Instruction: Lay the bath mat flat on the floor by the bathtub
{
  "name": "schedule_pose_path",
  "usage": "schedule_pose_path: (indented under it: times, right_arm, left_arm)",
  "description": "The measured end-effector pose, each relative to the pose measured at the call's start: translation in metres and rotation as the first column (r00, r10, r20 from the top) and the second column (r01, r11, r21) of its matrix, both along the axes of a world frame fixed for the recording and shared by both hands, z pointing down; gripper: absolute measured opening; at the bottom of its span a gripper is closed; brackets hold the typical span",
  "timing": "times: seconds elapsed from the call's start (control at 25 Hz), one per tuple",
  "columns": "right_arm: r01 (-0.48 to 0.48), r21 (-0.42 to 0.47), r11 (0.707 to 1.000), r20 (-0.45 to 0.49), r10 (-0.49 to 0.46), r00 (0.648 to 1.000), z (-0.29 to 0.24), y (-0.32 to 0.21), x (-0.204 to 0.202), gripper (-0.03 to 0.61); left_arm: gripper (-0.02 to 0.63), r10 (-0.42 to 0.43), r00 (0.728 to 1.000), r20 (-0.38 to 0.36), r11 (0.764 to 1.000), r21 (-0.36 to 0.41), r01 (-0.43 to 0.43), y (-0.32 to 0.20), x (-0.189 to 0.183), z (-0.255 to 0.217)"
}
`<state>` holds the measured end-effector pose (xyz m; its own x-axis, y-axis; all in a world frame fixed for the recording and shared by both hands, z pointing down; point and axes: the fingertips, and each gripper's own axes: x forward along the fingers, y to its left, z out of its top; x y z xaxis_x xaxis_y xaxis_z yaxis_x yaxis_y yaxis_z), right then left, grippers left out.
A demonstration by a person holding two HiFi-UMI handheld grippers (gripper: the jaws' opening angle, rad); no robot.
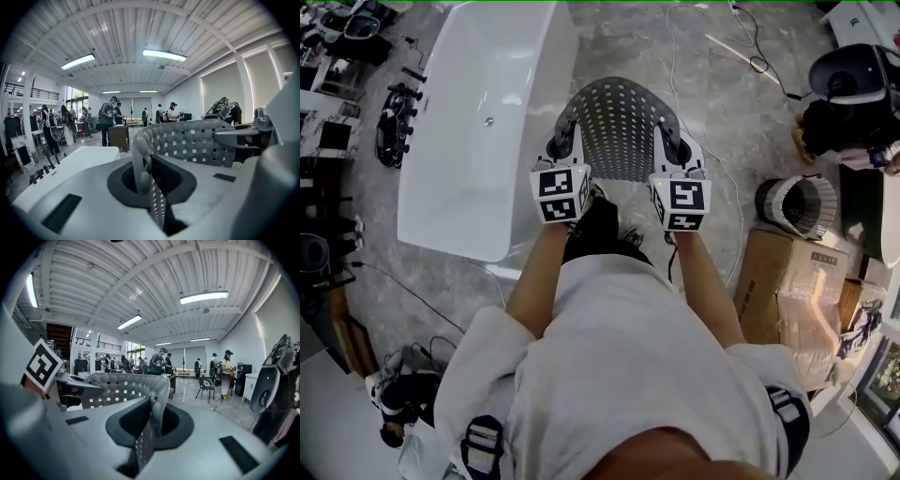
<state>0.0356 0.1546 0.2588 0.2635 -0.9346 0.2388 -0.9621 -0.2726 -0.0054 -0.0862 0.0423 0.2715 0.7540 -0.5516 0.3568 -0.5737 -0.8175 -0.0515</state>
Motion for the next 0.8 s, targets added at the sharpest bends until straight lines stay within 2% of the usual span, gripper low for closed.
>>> schedule_pose_path:
  times: [0.44, 0.8]
  right_arm:
    - [0.026, -0.081, 0.996, -0.028, -0.028, 0.999, 0.028, -0.025, 0.014, 0.021]
    - [0.028, -0.154, 0.988, -0.035, -0.034, 0.999, 0.062, -0.070, 0.032, 0.021]
  left_arm:
    - [0.031, 0.018, 0.999, 0.031, 0.999, -0.032, -0.017, -0.030, 0.015, 0.034]
    - [0.031, 0.013, 0.998, 0.061, 0.994, -0.109, -0.006, -0.065, 0.022, 0.073]
